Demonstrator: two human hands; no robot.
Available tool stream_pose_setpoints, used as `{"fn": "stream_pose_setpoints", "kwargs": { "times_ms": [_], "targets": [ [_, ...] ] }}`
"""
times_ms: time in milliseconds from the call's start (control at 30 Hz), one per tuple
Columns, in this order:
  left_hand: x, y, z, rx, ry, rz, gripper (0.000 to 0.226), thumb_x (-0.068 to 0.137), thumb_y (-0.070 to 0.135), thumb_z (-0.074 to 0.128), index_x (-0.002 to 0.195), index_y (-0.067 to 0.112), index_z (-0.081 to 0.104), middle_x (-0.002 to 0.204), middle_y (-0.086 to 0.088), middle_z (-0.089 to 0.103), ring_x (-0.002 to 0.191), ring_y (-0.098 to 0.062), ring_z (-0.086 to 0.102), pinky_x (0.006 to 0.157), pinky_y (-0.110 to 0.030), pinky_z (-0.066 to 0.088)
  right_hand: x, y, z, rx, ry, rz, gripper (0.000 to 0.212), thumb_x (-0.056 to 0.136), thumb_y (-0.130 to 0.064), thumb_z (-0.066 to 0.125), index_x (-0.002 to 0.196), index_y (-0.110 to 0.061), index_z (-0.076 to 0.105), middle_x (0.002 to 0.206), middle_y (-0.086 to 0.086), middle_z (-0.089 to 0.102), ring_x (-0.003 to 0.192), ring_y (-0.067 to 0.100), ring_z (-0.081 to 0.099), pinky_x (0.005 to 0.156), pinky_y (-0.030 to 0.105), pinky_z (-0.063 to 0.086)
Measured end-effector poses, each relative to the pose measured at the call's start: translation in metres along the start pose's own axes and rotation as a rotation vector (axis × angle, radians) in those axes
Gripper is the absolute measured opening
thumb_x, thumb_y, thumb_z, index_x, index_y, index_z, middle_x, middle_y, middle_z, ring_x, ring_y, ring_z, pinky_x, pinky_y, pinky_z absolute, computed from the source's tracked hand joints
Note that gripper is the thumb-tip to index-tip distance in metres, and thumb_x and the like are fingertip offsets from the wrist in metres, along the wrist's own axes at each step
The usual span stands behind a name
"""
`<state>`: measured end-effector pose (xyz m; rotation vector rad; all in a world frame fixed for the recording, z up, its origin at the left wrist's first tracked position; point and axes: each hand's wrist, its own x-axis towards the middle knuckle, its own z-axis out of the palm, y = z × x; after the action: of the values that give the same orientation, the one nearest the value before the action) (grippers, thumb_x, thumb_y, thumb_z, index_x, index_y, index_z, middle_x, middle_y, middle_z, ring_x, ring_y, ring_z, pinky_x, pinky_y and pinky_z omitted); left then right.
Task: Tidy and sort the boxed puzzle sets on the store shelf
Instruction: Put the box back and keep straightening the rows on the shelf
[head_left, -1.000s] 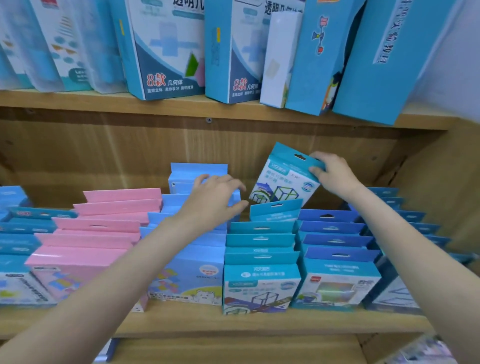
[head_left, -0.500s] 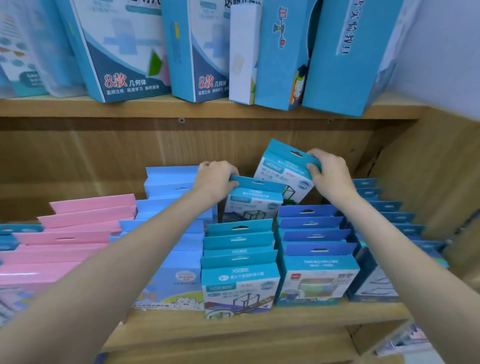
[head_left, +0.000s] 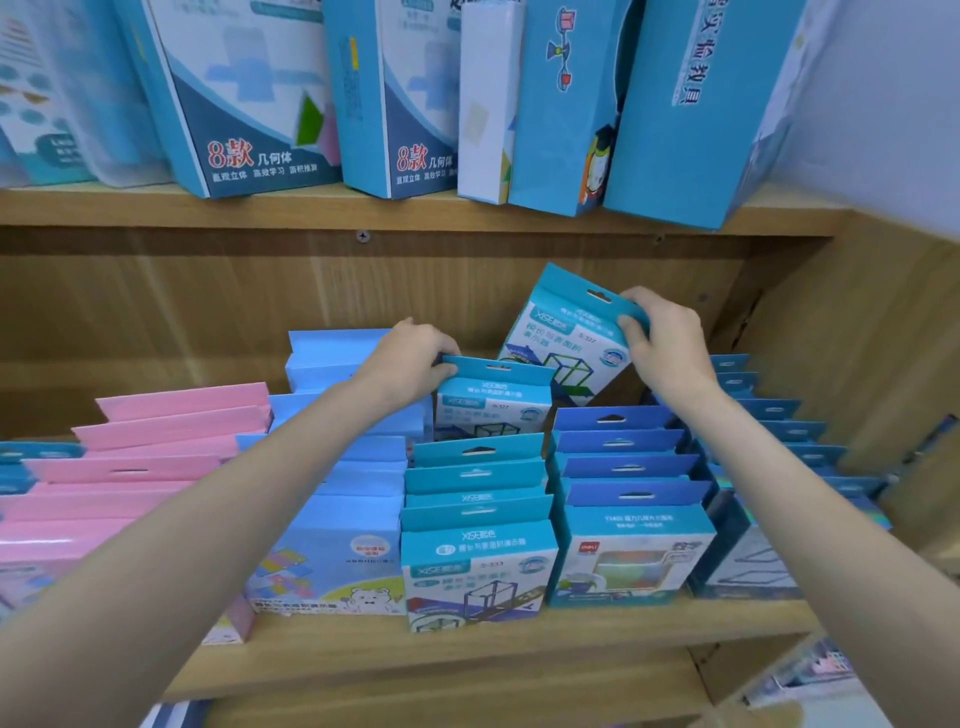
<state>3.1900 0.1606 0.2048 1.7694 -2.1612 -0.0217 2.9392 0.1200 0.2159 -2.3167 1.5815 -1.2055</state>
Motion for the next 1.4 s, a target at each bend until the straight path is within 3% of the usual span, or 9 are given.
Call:
{"fn": "stream_pose_setpoints", "kwargs": {
  "times_ms": [67,233,333,433,600,900,1100,1267,1400],
  "targets": [
    [-0.004,0.0,-0.003,0.008,0.02,0.034,0.016,0.091,0.015,0.053,0.098,0.01,0.066,0.083,-0.002,0.062,0.075,-0.015,0.045,0.108,-0.035,0.016,-0.001,0.0,-0.002,0.011,-0.011,-0.009,0.019,0.094,-0.011,0.047,0.11,-0.011,0.056,0.109,0.011,0.064,0.092,0.022,0.061,0.073,0.041,0.054],
    [-0.028,0.004,-0.003,0.007,0.047,0.093,0.015,0.089,0.014,0.053,0.092,0.008,0.067,0.067,0.006,0.055,0.067,-0.015,0.047,0.112,-0.033,0.007,0.0,-0.005,-0.002,0.009,-0.14,-0.167,0.016,0.092,-0.01,0.049,0.105,-0.013,0.058,0.1,0.002,0.064,0.085,0.014,0.056,0.066,0.027,0.042],
    [-0.042,0.002,-0.001,0.054,0.04,0.173,0.017,0.088,0.015,0.053,0.089,0.008,0.068,0.087,-0.001,0.067,0.082,-0.017,0.058,0.114,-0.037,-0.001,0.002,-0.015,0.001,0.026,-0.21,-0.262,0.015,0.092,-0.009,0.049,0.101,-0.015,0.059,0.098,-0.002,0.064,0.086,0.008,0.054,0.07,0.024,0.042],
    [-0.05,0.001,0.002,0.177,0.014,0.23,0.021,0.087,0.023,0.052,0.088,0.013,0.07,0.114,0.004,0.058,0.111,-0.013,0.046,0.11,-0.038,-0.01,0.004,-0.025,0.005,0.017,-0.266,-0.31,0.014,0.092,-0.008,0.049,0.1,-0.013,0.059,0.1,-0.001,0.063,0.088,0.01,0.053,0.072,0.023,0.04],
    [-0.056,-0.003,0.002,0.224,-0.033,0.171,0.025,0.09,0.029,0.049,0.092,0.019,0.071,0.128,0.002,0.047,0.126,-0.016,0.028,0.11,-0.041,-0.007,-0.004,-0.037,0.016,0.036,-0.393,-0.28,0.014,0.092,-0.009,0.048,0.101,-0.015,0.058,0.099,-0.002,0.062,0.09,0.011,0.056,0.068,0.022,0.045],
    [-0.073,-0.015,-0.003,-0.031,0.118,0.041,0.037,0.082,0.034,0.039,0.093,0.018,0.07,0.115,-0.001,0.058,0.108,-0.02,0.051,0.106,-0.041,0.018,-0.023,-0.036,0.04,0.094,-0.613,-0.067,0.019,0.095,-0.012,0.043,0.106,-0.014,0.06,0.107,0.004,0.063,0.096,0.015,0.057,0.084,0.03,0.047],
    [-0.071,-0.006,0.001,-0.087,0.152,0.074,0.018,0.091,0.018,0.051,0.096,0.017,0.068,0.112,0.0,0.059,0.108,-0.019,0.051,0.098,-0.036,0.025,-0.026,-0.02,-0.001,0.154,-0.535,-0.013,0.017,0.094,-0.01,0.046,0.104,-0.019,0.058,0.099,-0.002,0.064,0.096,0.011,0.06,0.086,0.026,0.047],
    [-0.071,0.017,0.01,-0.144,0.15,0.197,0.026,0.089,0.028,0.046,0.096,0.016,0.068,0.107,0.002,0.061,0.102,-0.018,0.054,0.096,-0.036,0.03,-0.041,0.017,-0.051,0.089,-0.534,0.039,0.017,0.093,-0.006,0.049,0.095,-0.017,0.061,0.098,0.005,0.068,0.095,0.017,0.062,0.089,0.032,0.048],
    [-0.066,0.035,0.016,-0.108,0.14,0.275,0.043,0.086,0.041,0.034,0.096,0.016,0.067,0.106,0.001,0.063,0.1,-0.019,0.055,0.091,-0.031,0.027,-0.059,0.039,-0.077,-0.13,-0.462,0.003,0.014,0.09,-0.01,0.056,0.101,-0.012,0.064,0.1,0.002,0.066,0.091,0.012,0.056,0.078,0.016,0.036]
  ]
}}
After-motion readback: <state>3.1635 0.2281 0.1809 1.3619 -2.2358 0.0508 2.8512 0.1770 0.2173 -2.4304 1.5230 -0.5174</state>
